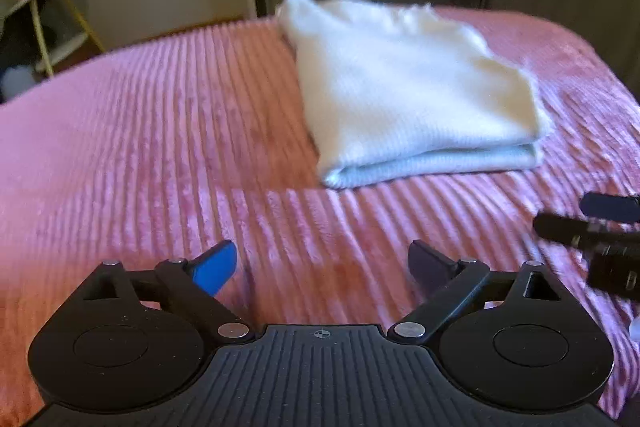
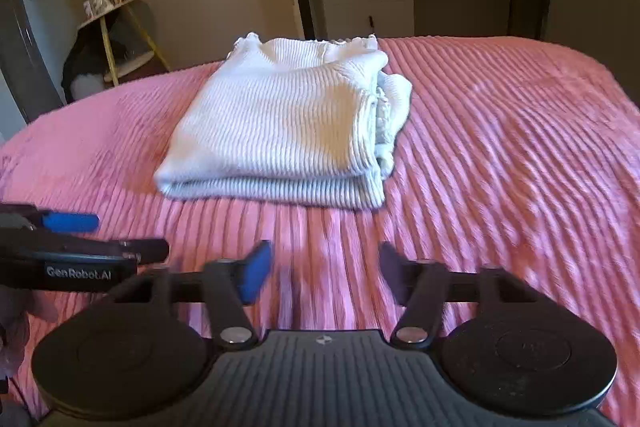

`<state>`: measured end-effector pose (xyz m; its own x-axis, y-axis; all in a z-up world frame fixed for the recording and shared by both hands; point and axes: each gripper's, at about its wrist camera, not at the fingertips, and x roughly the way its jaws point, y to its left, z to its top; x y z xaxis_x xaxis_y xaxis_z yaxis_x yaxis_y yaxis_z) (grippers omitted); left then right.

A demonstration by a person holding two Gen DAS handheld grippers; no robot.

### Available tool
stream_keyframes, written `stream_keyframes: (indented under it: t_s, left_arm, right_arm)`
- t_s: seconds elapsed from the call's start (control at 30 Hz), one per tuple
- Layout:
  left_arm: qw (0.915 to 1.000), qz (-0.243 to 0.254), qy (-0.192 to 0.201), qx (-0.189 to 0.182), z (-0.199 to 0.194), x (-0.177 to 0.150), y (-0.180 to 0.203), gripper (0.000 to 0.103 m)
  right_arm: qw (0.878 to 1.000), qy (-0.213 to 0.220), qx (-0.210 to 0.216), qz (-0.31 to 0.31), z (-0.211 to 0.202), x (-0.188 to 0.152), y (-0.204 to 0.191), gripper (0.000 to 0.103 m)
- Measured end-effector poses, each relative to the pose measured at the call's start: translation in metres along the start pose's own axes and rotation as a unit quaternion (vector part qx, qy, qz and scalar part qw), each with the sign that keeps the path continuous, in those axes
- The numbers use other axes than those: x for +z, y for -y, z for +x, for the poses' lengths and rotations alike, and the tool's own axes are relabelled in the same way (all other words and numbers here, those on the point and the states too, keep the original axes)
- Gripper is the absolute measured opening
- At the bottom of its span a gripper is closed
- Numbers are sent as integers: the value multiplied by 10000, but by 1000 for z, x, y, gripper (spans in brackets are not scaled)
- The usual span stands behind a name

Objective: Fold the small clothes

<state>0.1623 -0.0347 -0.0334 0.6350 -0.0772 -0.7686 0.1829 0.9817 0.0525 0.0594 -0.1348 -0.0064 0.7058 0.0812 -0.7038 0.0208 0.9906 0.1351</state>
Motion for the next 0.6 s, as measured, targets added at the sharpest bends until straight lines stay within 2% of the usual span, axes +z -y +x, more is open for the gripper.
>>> stream_keyframes:
  t_s: [0.1,0.2,0.33,0.4,0.5,0.6]
  left_arm:
    - [9999,-108,-13,-44,-23,-5,3,97]
    - [9975,-676,-116,-173,-47,-13,-4,100]
    - [9952,-950,-168,-184,-77,-9,-7,101]
    - [9964,-840,-63,-94,-90,2,-5,102]
    - [9979,-629,111,134,-105,20,-2,103]
    - [9974,-671,57,249,-108,31,-3,103]
  right_arm:
    - [9997,-231,-16,122,-20,-4,-1,88]
    - [9986,-391,25,367,-43,-9,0,99]
    - [9981,-564,-207,122,-63,-1,-10,99]
    - [9982,-544,-223,133,-71,10,-15,99]
    - [9989,-279,28,378,-89,26,-16,99]
    - [9992,-265,-204,237,-96,41,-24,99]
